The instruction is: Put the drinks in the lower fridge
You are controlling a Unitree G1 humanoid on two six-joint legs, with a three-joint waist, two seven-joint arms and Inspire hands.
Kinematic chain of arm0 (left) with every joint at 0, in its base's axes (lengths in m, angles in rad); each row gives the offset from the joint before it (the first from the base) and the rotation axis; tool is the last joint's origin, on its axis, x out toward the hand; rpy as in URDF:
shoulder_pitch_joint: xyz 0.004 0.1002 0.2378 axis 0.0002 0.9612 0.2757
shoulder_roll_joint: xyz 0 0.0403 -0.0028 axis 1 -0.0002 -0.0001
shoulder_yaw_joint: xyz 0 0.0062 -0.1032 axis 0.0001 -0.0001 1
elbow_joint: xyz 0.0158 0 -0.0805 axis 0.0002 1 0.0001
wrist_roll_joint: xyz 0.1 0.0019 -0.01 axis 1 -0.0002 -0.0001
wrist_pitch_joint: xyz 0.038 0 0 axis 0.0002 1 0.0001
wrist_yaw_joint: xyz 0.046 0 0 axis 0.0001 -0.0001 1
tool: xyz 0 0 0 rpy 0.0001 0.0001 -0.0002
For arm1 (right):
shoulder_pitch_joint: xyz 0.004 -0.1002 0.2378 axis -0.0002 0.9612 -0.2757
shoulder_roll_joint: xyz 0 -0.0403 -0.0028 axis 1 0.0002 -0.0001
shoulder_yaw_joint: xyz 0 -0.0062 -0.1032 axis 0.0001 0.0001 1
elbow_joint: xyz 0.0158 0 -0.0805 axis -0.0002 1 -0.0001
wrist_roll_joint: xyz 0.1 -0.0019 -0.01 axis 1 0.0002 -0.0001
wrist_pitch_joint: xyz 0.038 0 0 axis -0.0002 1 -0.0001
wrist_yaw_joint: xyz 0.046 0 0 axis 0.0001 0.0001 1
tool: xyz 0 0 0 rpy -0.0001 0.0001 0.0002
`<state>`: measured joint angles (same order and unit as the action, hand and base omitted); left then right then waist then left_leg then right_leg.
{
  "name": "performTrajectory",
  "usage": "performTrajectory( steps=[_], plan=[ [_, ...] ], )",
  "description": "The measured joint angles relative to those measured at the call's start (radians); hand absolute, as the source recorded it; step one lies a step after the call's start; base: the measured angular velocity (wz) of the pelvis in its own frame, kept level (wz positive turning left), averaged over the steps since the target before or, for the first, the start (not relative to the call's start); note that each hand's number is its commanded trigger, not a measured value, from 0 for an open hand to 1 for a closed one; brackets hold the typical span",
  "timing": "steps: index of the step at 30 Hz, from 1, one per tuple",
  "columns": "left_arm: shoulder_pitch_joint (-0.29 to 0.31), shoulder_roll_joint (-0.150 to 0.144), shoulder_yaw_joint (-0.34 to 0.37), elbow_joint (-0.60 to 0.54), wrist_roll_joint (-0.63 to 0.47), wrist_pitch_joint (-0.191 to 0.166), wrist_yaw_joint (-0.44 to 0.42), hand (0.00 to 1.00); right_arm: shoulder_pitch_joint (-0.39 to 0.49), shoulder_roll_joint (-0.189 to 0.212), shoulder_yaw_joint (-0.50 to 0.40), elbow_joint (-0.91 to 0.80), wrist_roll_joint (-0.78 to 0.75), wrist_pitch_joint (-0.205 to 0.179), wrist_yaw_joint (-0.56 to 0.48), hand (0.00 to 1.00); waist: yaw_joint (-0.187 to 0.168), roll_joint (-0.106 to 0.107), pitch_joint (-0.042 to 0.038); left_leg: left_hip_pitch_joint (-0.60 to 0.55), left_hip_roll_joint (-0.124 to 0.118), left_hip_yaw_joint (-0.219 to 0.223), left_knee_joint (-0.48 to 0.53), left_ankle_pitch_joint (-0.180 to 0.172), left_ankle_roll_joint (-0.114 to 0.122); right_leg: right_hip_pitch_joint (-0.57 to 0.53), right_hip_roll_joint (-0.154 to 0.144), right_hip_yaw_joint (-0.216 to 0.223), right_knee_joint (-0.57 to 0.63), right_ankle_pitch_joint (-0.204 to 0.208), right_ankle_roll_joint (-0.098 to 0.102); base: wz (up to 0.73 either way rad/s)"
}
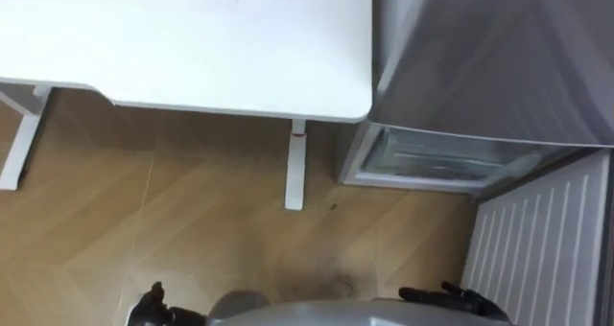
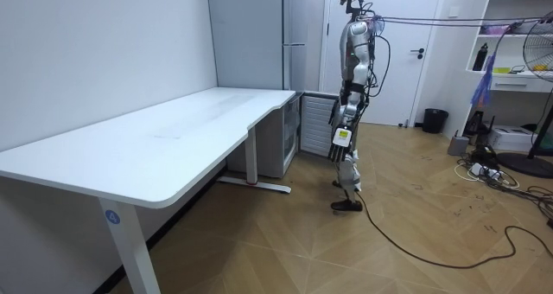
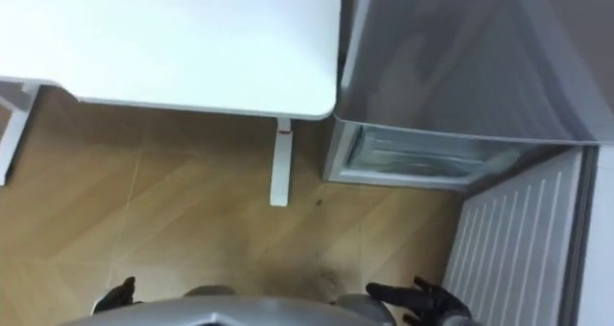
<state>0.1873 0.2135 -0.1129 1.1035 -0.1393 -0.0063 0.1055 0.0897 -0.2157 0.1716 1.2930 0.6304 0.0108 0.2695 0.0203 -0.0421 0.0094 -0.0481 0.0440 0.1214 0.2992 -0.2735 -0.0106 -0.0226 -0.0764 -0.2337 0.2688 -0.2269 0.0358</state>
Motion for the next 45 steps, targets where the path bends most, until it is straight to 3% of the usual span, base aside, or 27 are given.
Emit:
performTrajectory(
  steps=[4, 11, 15, 22, 23, 25, 33, 39, 45],
  plan=[
    [-0.006, -0.006, 0.016, 0.007, 0.060, 0.004, -0.005, 0.00, 0.008, 0.012, -0.033, 0.005, -0.007, 0.000, 0.000, 0.00, -0.019, 0.008, 0.0037, 0.040, 0.000, 0.004, -0.016, 0.001, 0.000, 0.042, 0.007, 0.011, -0.040, 0.012, 0.004, -0.07],
    [-0.027, -0.016, 0.044, 0.017, 0.171, 0.023, -0.010, 0.00, 0.021, 0.032, -0.100, 0.012, -0.005, 0.004, 0.000, 0.00, -0.047, 0.019, -0.0027, 0.079, 0.000, 0.022, -0.048, 0.002, -0.001, 0.062, 0.011, 0.033, -0.049, 0.014, 0.006, -0.10],
    [-0.028, -0.035, 0.124, 0.016, 0.221, 0.031, -0.027, 0.00, 0.022, 0.038, -0.177, 0.048, -0.019, 0.014, 0.001, 0.00, -0.055, 0.019, -0.0049, 0.109, 0.000, 0.037, -0.061, 0.003, -0.001, 0.081, 0.014, 0.044, -0.065, 0.017, 0.007, -0.10],
    [-0.026, -0.036, 0.152, 0.016, 0.232, 0.051, -0.043, 0.00, 0.022, 0.040, -0.227, 0.053, -0.049, 0.035, -0.028, 0.00, -0.067, 0.016, -0.0045, 0.140, 0.002, 0.050, -0.068, 0.003, -0.001, 0.098, 0.019, 0.067, -0.067, 0.020, 0.007, -0.09],
    [-0.026, -0.036, 0.152, 0.016, 0.232, 0.051, -0.046, 0.00, 0.025, 0.040, -0.237, 0.045, -0.065, 0.035, -0.041, 0.00, -0.068, 0.011, 0.0008, 0.146, 0.003, 0.056, -0.070, 0.003, -0.001, 0.102, 0.019, 0.071, -0.067, 0.021, 0.007, -0.08],
    [-0.028, -0.035, 0.152, 0.014, 0.245, 0.050, -0.047, 0.00, 0.031, 0.040, -0.246, 0.010, -0.112, 0.036, -0.056, 0.00, -0.071, 0.007, -0.0006, 0.149, 0.003, 0.060, -0.070, 0.003, -0.001, 0.104, 0.019, 0.072, -0.066, 0.022, 0.008, -0.05],
    [-0.038, -0.023, 0.163, 0.007, 0.276, 0.036, -0.058, 0.00, 0.029, 0.004, -0.321, -0.369, -0.429, 0.031, -0.160, 0.00, -0.098, -0.008, -0.0050, 0.147, 0.014, 0.106, -0.090, 0.004, -0.002, 0.072, 0.035, 0.125, -0.062, 0.044, 0.001, -0.21],
    [-0.042, -0.024, 0.170, -0.014, 0.299, 0.030, -0.059, 0.00, 0.072, -0.002, -0.353, -0.733, -0.585, 0.019, -0.244, 0.00, -0.103, -0.024, -0.0130, 0.147, 0.015, 0.121, -0.097, 0.011, -0.005, 0.043, 0.044, 0.164, -0.061, 0.047, -0.002, -0.17],
    [-0.041, -0.022, 0.169, -0.017, 0.307, 0.029, -0.058, 0.00, 0.098, -0.003, -0.387, -0.967, -0.645, -0.003, -0.296, 0.00, -0.130, -0.040, -0.0148, 0.150, 0.014, 0.121, -0.108, 0.012, -0.005, 0.039, 0.046, 0.181, -0.065, 0.048, -0.001, -0.11]
  ],
)
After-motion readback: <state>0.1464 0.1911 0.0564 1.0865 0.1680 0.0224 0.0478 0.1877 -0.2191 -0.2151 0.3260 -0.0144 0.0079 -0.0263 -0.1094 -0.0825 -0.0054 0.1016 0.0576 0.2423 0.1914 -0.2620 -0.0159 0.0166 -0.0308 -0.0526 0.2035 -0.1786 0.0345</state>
